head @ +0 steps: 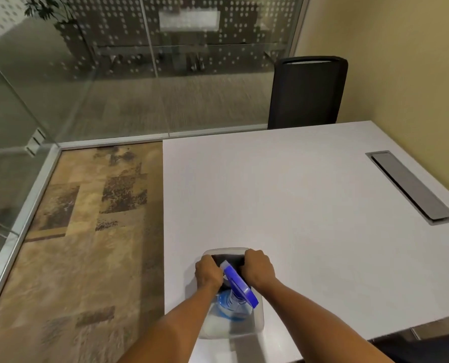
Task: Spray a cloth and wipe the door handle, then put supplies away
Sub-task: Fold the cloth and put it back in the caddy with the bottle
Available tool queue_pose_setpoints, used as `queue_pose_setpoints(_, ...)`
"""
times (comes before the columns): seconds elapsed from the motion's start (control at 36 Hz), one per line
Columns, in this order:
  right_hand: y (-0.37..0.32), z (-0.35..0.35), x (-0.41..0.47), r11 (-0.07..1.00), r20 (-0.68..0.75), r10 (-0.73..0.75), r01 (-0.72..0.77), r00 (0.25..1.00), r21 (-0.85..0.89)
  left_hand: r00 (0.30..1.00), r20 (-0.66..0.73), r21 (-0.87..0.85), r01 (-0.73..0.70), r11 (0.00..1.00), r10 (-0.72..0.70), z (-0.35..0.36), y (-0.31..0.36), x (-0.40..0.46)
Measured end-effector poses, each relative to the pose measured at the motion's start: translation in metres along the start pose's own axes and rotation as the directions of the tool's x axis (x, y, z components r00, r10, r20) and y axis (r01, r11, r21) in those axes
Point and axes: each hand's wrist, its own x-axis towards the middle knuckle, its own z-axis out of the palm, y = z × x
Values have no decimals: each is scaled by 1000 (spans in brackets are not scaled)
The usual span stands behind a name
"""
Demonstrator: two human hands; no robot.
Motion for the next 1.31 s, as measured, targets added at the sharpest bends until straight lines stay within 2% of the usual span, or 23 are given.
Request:
queue_pose_setpoints(0.06, 0, 2, -3, 997, -17, -59, 58, 998, -60, 997, -8, 6, -72, 997, 72, 1, -7, -7)
queue_pose_setpoints(0.14, 1, 3, -8, 979, -19, -144, 139, 989, -151, 967, 132, 241, -243, 940, 216, -3, -8, -2)
queue_pose_setpoints(0.17, 2, 3, -9, 973, -16, -164, 159, 986, -168, 952, 191, 359, -293, 886, 237, -7, -5, 0)
queue_pose_setpoints(0.22, 2, 3, -12, 960, -9, -216, 211, 976, -186, 906, 289, 600, -424, 679, 310, -15, 2, 7)
queue_pose_setpoints(0.28, 4, 3, -14, 934, -16, -288, 277, 958, -226, 864, 328, 695, -494, 523, 381, -20, 3, 13)
queue_pose_setpoints(0.33, 7, 2, -15, 890, -37, -360, 331, 932, -314, 819, 379, 699, -558, 447, 431, -21, -1, 15)
queue_pose_setpoints(0.53, 29, 4, -19, 836, -10, -410, 371, 912, -404, 868, 288, 580, -495, 647, 405, -23, -28, 19)
queue_pose_setpoints(0.64, 31, 8, -20, 812, 28, -409, 377, 912, -446, 827, 325, 582, -557, 593, 458, -17, -29, 16)
queue_pose_setpoints(0.75, 22, 8, -21, 834, 47, -354, 338, 934, -436, 879, 315, 545, -477, 689, 359, -11, -24, 21)
queue_pose_setpoints(0.86, 16, 5, -22, 857, 70, -309, 309, 949, -412, 898, 319, 599, -439, 670, 304, -12, -24, 18)
queue_pose_setpoints(1.03, 15, 2, -27, 914, 130, -288, 313, 949, -257, 874, 288, 631, -481, 609, 393, -11, -40, 5)
queue_pose_setpoints(1.17, 13, 1, -31, 911, 133, -305, 330, 943, -248, 860, 295, 617, -504, 604, 416, -9, -53, 1)
queue_pose_setpoints(1.25, 14, -3, -31, 898, 110, -332, 349, 937, -268, 845, 296, 661, -518, 544, 445, -12, -54, -1)
queue_pose_setpoints(1.31, 16, -7, -32, 895, 89, -350, 361, 933, -262, 849, 298, 666, -512, 543, 436, -18, -51, -4)
